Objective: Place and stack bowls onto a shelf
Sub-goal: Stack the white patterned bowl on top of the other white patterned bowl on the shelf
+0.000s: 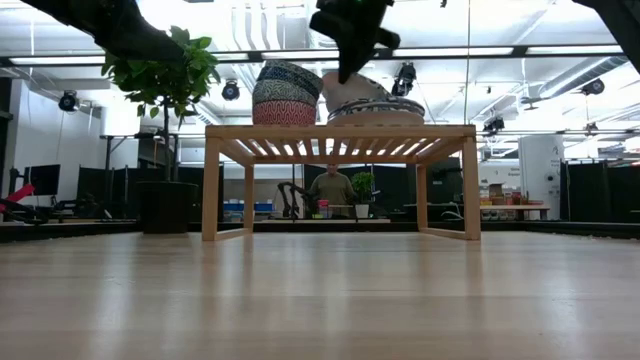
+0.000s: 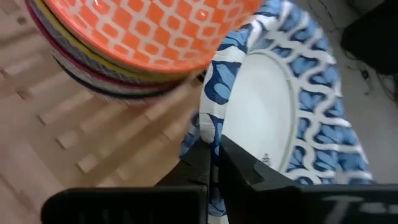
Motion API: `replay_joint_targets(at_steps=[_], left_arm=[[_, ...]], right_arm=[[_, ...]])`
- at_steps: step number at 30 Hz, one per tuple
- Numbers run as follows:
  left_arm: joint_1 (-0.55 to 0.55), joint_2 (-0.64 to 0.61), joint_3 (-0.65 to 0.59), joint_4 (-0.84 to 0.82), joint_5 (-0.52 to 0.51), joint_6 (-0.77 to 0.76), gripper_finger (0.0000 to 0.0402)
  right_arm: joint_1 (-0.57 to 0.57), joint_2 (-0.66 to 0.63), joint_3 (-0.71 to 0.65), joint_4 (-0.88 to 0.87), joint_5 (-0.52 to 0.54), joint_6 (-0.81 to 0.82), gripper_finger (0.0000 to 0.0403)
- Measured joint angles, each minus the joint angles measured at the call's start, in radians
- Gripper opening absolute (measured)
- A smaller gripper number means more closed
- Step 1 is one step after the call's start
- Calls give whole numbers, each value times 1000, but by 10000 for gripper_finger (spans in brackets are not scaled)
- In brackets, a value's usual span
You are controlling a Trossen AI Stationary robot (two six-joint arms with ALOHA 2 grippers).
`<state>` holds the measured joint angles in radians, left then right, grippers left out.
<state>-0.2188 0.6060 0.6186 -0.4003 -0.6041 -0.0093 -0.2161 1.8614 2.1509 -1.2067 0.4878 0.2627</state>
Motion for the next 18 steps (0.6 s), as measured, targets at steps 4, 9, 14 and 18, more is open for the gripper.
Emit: replay_joint_targets(at_steps=[4,9,14,18], left_arm=[[0,0,0,0,0,0,162],[0,0,0,1,-12,0,162],[0,0,0,3,-26,-3,162],[0,0,0,4,-26,-12,162]], right_arm=[[0,0,44,-98,43,-22,10],[0,-1,88,-163,89,-67,9],[0,-1,93,-187,89,-119,10],[0,3,64,-198,89,-122,41]])
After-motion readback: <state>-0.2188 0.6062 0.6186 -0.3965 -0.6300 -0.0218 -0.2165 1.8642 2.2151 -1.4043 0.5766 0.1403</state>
